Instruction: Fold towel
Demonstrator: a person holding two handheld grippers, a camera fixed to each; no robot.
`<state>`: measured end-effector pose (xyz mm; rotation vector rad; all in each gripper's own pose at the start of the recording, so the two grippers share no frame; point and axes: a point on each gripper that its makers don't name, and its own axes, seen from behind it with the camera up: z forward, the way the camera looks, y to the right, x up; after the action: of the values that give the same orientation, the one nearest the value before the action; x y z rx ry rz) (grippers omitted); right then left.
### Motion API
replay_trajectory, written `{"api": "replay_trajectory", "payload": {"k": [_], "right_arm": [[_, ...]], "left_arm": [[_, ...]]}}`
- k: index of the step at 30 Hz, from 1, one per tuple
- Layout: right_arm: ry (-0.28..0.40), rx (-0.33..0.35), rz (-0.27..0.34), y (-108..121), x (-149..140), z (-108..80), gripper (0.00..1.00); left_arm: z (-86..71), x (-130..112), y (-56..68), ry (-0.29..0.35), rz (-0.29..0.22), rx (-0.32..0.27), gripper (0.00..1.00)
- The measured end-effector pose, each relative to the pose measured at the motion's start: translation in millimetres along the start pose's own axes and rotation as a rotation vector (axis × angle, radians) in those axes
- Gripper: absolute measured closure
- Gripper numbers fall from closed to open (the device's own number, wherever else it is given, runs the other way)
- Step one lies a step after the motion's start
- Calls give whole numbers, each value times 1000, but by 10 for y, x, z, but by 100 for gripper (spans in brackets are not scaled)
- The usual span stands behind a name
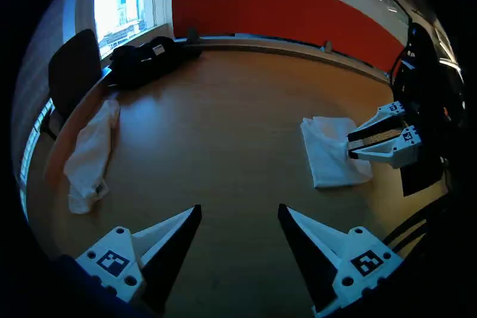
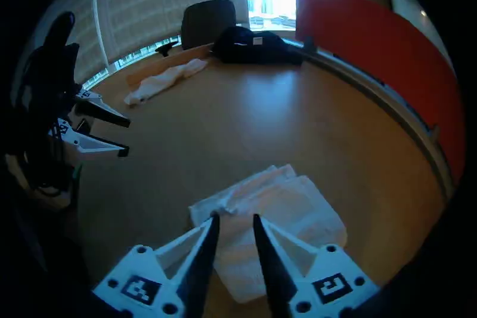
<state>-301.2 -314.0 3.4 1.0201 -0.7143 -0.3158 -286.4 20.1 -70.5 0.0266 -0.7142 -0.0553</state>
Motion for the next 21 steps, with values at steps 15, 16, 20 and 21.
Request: {"api": "replay_trajectory", "payload": {"k": [15,16,20,21], "right_arm": [[6,-35,39,109,-170,-147,11],[5,-39,40,113,-187,-156,11],[-1,-51,49,123,-276,-200,11],[-4,-54,53,123,-305,-214,11]], "left_arm": [[10,22,9,0,3,4,5],[8,22,8,0,3,4,5],[2,26,9,0,4,5,5],[1,27,11,1,5,5,5]]}}
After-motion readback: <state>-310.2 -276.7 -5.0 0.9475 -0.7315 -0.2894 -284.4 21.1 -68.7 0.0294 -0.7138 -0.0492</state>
